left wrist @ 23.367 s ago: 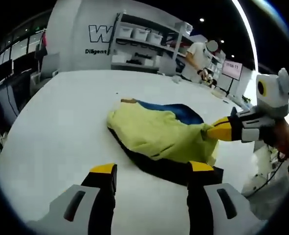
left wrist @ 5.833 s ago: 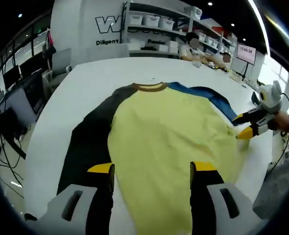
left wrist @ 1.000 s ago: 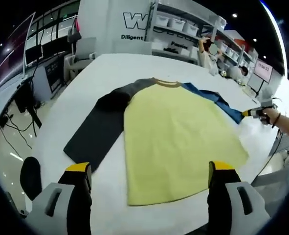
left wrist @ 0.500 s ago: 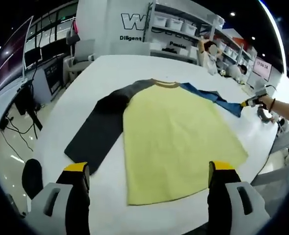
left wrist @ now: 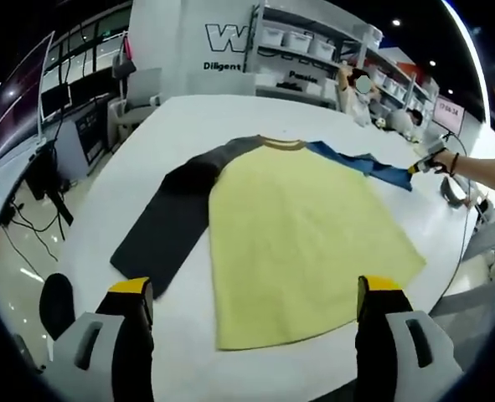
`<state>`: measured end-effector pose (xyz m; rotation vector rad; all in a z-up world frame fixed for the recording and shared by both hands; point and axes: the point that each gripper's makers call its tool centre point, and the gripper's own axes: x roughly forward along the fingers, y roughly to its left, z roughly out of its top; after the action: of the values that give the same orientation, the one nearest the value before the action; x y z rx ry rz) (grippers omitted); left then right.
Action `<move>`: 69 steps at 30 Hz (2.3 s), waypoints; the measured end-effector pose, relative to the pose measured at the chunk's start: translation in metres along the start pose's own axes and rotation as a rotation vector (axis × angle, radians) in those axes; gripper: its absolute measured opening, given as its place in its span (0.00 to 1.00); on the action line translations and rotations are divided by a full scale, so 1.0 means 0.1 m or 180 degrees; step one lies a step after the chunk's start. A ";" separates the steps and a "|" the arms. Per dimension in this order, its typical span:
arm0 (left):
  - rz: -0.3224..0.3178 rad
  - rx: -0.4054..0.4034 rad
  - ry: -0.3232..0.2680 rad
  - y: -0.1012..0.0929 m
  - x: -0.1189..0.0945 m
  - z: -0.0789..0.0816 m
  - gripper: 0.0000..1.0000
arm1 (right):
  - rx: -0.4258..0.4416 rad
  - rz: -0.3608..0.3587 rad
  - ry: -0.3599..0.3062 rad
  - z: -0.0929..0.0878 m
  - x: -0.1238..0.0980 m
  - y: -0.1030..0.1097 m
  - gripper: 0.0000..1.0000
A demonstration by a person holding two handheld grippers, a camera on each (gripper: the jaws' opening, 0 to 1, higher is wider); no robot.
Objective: Fold the garment on the visible template until the final outline fits inside the template.
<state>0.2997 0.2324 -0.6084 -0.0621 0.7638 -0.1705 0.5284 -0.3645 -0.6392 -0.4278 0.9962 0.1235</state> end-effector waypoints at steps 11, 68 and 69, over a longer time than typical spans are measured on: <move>0.0052 0.0152 0.0048 0.03 -0.01 0.03 0.99 | 0.0136 -0.0055 0.0391 -0.25 0.25 -0.24 0.00; 0.0061 0.0160 -0.0201 0.09 -0.24 0.28 0.99 | 0.1285 0.0048 0.0158 -0.64 0.03 0.07 0.00; 0.0061 0.0167 -0.0204 0.10 -0.24 0.29 0.99 | 0.1314 0.0077 0.0171 -0.66 0.02 0.07 0.00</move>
<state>0.3036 0.2460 -0.5725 -0.0104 0.6954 -0.1696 0.4761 -0.3849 -0.6740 -0.0414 1.0494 -0.0730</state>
